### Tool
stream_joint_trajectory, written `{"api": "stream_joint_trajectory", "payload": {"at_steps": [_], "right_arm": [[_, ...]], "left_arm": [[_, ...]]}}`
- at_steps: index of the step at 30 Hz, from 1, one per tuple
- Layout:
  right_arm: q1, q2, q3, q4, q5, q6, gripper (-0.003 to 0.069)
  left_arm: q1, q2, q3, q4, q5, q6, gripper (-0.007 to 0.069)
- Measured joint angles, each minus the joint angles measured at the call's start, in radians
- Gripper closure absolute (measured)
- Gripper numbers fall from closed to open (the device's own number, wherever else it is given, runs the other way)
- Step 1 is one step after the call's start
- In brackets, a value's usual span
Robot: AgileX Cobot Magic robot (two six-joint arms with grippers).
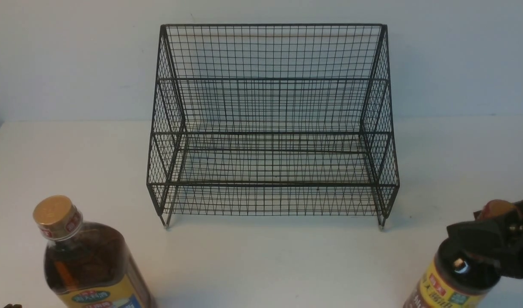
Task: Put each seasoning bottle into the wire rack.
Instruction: Use the right arm to grab the condiment bottle closest to it, then use the right arm to put the condiment bottle back on the shelf
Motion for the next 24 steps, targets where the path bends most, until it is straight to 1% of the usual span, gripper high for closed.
{"api": "stream_joint_trajectory", "payload": {"at_steps": [2,7,9,12,13,14,17,18,21,24], "right_arm": [[0.0,-0.002,-0.005,-0.014,-0.003,0.001,0.0393],[0.0,0.003,-0.063,-0.051,0.113,0.008,0.0391],[0.0,0.006,-0.134,-0.075,0.218,0.027,0.0391],[0.0,0.006,-0.205,-0.089,0.273,0.045,0.0391],[0.0,0.006,-0.277,-0.093,0.298,0.054,0.0391],[0.0,0.006,-0.334,-0.093,0.306,0.056,0.0391],[0.0,0.006,-0.404,-0.094,0.307,0.056,0.0391],[0.0,0.012,-0.47,-0.095,0.306,0.056,0.0391],[0.0,0.029,-0.543,-0.09,0.294,0.055,0.0391],[0.0,0.089,-0.633,-0.053,0.248,0.046,0.0391]], "left_arm": [[0.0,0.0,0.0,0.0,0.0,0.0,0.0633],[0.0,0.0,0.0,0.0,0.0,0.0,0.0633],[0.0,0.0,0.0,0.0,0.0,0.0,0.0633],[0.0,0.0,0.0,0.0,0.0,0.0,0.0633],[0.0,0.0,0.0,0.0,0.0,0.0,0.0633],[0.0,0.0,0.0,0.0,0.0,0.0,0.0633],[0.0,0.0,0.0,0.0,0.0,0.0,0.0633],[0.0,0.0,0.0,0.0,0.0,0.0,0.0633],[0.0,0.0,0.0,0.0,0.0,0.0,0.0633],[0.0,0.0,0.0,0.0,0.0,0.0,0.0633]]}}
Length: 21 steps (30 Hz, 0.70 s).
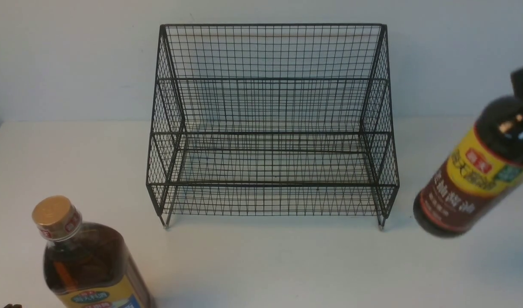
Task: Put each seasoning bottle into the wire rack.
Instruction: Use the right arm to put the condiment bottle back on the shelf
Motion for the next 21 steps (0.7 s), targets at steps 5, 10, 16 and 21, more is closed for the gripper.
{"api": "stream_joint_trajectory", "payload": {"at_steps": [5,10,16,21], "right_arm": [[0.0,0.149,-0.117,0.125,-0.099,-0.084,0.0391],[0.0,0.28,-0.192,0.224,-0.128,-0.163,0.0391],[0.034,0.492,-0.333,0.295,-0.222,-0.238,0.0391],[0.065,0.595,-0.382,0.305,-0.297,-0.272,0.0391]], "left_arm": [[0.0,0.0,0.0,0.0,0.0,0.0,0.0633],[0.0,0.0,0.0,0.0,0.0,0.0,0.0633],[0.0,0.0,0.0,0.0,0.0,0.0,0.0633],[0.0,0.0,0.0,0.0,0.0,0.0,0.0633]]}}
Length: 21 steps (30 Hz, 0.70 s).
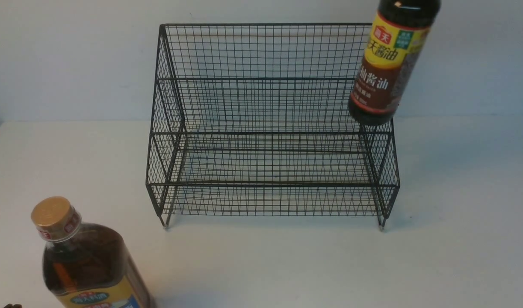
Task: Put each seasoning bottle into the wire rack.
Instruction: Use the right arm to put the condiment bottle back on the shelf
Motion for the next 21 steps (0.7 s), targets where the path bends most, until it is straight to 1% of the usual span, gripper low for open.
{"api": "stream_joint_trajectory", "payload": {"at_steps": [5,13,15,21], "right_arm": [[0.005,0.053,-0.002,0.003,-0.046,-0.011,0.0391],[0.005,0.14,-0.002,0.002,-0.047,-0.002,0.0391],[0.005,0.162,-0.002,-0.026,-0.038,0.026,0.0391],[0.005,0.193,-0.002,-0.163,0.02,0.146,0.0391]], "left_arm": [[0.0,0.0,0.0,0.0,0.0,0.0,0.0633],[0.0,0.0,0.0,0.0,0.0,0.0,0.0633],[0.0,0.0,0.0,0.0,0.0,0.0,0.0633],[0.0,0.0,0.0,0.0,0.0,0.0,0.0633]]}}
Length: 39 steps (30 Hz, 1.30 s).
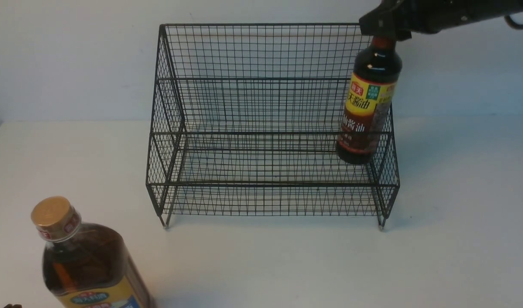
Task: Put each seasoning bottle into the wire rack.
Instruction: Use the right arm to put the condiment bottle back on the shelf
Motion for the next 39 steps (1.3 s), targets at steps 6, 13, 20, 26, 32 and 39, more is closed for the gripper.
{"api": "stream_joint_trajectory", "payload": {"at_steps": [6,13,20,26,32,39], "right_arm": [[0.001,0.035,0.0,-0.057,0.048,0.085,0.0391],[0.001,0.038,-0.007,-0.061,0.051,0.104,0.0391],[0.001,0.038,-0.007,-0.052,0.051,0.09,0.0391],[0.031,0.038,-0.007,-0.05,0.045,0.049,0.0382],[0.042,0.037,-0.016,-0.014,0.027,0.049,0.0274],[0.042,-0.002,-0.02,-0.016,0.032,0.049,0.0144]], "left_arm": [[0.0,0.0,0.0,0.0,0.0,0.0,0.0633],[0.0,0.0,0.0,0.0,0.0,0.0,0.0633],[0.0,0.0,0.0,0.0,0.0,0.0,0.0633],[0.0,0.0,0.0,0.0,0.0,0.0,0.0633],[0.0,0.0,0.0,0.0,0.0,0.0,0.0633],[0.0,0.0,0.0,0.0,0.0,0.0,0.0633]]}}
